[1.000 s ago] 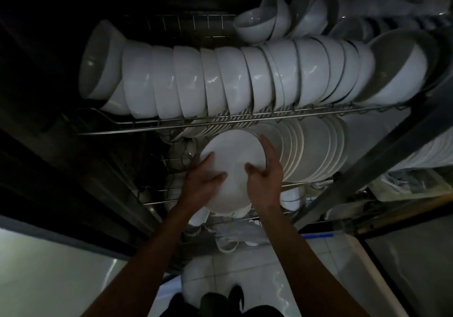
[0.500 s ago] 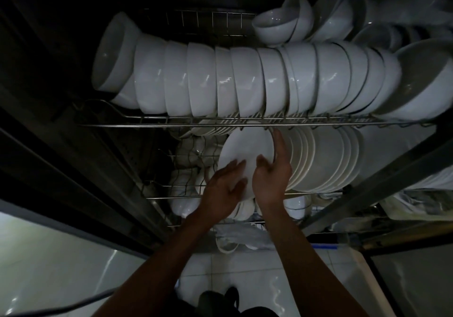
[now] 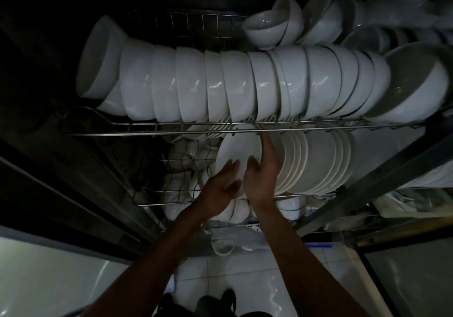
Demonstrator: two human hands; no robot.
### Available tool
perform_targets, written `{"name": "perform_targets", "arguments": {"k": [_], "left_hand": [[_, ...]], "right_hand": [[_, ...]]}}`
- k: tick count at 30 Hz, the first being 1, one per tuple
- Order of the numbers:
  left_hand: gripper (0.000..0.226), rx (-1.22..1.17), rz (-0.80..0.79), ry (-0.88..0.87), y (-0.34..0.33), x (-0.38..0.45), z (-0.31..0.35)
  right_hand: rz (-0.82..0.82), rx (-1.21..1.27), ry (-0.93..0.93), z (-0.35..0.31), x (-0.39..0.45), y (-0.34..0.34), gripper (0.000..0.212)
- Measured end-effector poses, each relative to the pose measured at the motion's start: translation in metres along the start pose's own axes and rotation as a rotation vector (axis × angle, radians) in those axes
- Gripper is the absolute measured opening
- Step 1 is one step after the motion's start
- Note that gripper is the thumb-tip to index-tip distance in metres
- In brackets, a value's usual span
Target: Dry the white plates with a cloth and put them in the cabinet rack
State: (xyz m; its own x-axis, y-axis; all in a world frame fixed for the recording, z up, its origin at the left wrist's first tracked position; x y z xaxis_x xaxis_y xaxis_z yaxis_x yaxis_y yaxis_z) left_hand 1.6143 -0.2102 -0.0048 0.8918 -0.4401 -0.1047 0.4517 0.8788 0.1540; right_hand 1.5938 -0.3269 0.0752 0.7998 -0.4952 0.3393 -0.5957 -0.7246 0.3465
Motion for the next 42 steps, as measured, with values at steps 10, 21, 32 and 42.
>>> {"name": "perform_targets", "arguments": {"k": [10,21,32,42], "left_hand": [[0.059,-0.016,0.078,-0.031,0.007,0.000,-0.003],[0.045,0.171,0.150,-0.158,0.006,0.000,-0.007],[0.036,0.175,0.137,-0.155,0.001,-0.006,-0.003],[0.037,0.438,0.207,-0.165,0.012,-0.039,0.016]], "right_hand": [[-0.077,0.009,-0.024,0.004,-0.006,0.000,0.085],[-0.122,-0.110,-0.051,0.003,-0.006,0.010,0.085],[-0.164,-0.116,-0.043,0.006,-0.014,0.017,0.068],[-0.194,-0.223,0.012,0.006,-0.036,0.032,0.057]]}}
Point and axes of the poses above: each hand's wrist, its own x-axis towards the middle knuckle, its own y-axis out of the back of the hand, z = x × y, the point moved 3 cm from there along x, towards the middle knuckle, and after that the axes turned 5 degrees about -x, right-handed, at the moved point
